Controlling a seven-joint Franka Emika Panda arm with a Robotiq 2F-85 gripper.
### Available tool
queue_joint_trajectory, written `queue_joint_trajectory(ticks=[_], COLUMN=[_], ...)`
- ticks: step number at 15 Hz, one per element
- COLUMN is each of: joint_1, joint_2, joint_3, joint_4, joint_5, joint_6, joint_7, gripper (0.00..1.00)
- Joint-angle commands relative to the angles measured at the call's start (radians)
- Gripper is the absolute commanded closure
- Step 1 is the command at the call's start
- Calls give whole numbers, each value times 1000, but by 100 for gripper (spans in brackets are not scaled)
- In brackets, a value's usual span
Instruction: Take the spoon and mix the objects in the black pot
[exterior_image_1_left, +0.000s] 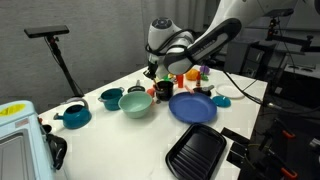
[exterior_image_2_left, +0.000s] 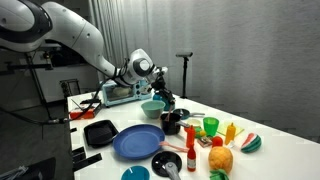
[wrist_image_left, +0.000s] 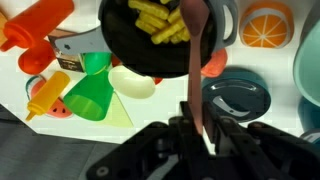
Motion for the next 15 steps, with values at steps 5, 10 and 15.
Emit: queue_joint_trajectory(ticks=[5,10,15], joint_1=[-9,10,38], joint_2=[8,13,33], joint_3=[-41,-105,-132], joint_4=[57,32,24], joint_5=[-12,-63,-138], joint_6=[3,22,19], joint_7=[16,61,91], gripper=[96,96,96])
